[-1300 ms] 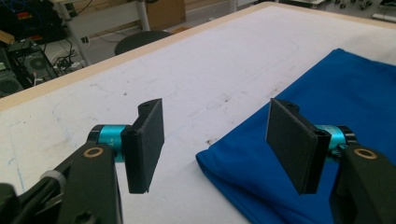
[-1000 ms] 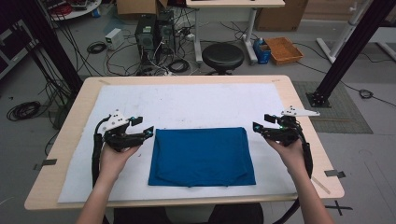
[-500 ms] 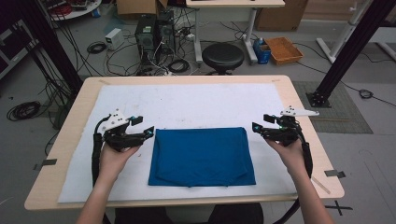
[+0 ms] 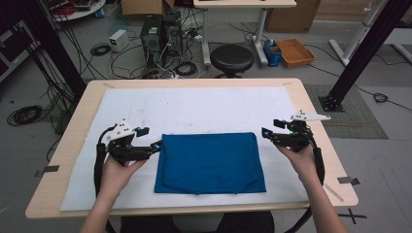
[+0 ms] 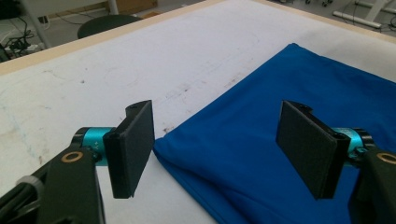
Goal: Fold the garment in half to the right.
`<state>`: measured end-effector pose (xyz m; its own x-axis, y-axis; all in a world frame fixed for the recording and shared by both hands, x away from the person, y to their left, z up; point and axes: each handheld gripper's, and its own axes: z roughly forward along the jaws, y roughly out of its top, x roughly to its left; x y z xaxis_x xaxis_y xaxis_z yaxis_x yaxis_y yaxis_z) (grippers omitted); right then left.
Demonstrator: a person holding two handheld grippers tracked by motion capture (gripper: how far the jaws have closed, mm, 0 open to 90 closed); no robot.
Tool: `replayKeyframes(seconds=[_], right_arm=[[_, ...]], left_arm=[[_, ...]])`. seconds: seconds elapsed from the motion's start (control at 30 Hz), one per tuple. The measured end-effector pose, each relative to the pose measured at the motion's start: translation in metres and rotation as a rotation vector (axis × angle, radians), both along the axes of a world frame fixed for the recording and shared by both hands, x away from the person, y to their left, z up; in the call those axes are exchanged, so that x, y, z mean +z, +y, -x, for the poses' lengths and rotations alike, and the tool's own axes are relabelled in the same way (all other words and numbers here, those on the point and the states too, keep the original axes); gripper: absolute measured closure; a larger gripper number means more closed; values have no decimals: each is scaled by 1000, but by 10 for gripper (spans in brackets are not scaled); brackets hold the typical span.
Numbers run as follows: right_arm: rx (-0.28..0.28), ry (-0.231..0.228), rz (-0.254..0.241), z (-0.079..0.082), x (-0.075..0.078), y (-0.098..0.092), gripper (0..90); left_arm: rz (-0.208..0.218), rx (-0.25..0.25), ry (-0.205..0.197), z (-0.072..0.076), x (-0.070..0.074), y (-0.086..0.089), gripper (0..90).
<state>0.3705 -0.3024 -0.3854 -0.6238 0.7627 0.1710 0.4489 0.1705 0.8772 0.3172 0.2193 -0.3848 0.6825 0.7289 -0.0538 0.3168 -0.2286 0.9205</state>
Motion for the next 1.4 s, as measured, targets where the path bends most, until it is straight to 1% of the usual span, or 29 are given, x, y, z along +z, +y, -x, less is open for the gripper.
replayKeyframes(seconds=[0.1,0.17,0.23,0.33,0.4,0.53,0.63,0.7,0.77,0.87,0.93,1.03,1.23,1.37,1.4], right_arm=[[5,1,4,0,0,1,286],[9,-1,8,-1,-1,2,285],[7,4,7,-2,-1,3,285],[9,7,9,-2,-2,4,285],[13,4,12,-2,-2,4,286],[15,7,11,-2,-2,6,286],[19,9,11,-2,-3,6,285],[22,9,14,-2,-3,7,286],[23,11,15,-1,-3,7,286],[24,10,21,0,-4,8,287],[24,12,23,1,-4,8,287],[24,16,24,2,-5,7,288],[23,15,27,4,-6,5,288],[20,13,25,5,-6,4,289],[19,15,25,6,-5,3,289]], left_arm=[[4,32,-2,12,0,4,281],[5,41,10,19,-3,5,281],[3,47,34,27,-7,5,282],[15,62,92,39,-16,2,287],[9,56,120,47,-23,-1,321],[-7,73,146,60,-34,-8,347],[-4,52,191,65,-42,-12,348],[9,29,222,66,-49,-13,347],[19,21,238,66,-54,-14,342],[34,16,241,65,-59,-15,325],[39,-2,243,64,-60,-17,324],[21,-13,229,64,-60,-22,324],[22,-24,226,64,-58,-26,324],[21,-33,216,65,-57,-28,324],[16,-36,211,65,-56,-28,324]])
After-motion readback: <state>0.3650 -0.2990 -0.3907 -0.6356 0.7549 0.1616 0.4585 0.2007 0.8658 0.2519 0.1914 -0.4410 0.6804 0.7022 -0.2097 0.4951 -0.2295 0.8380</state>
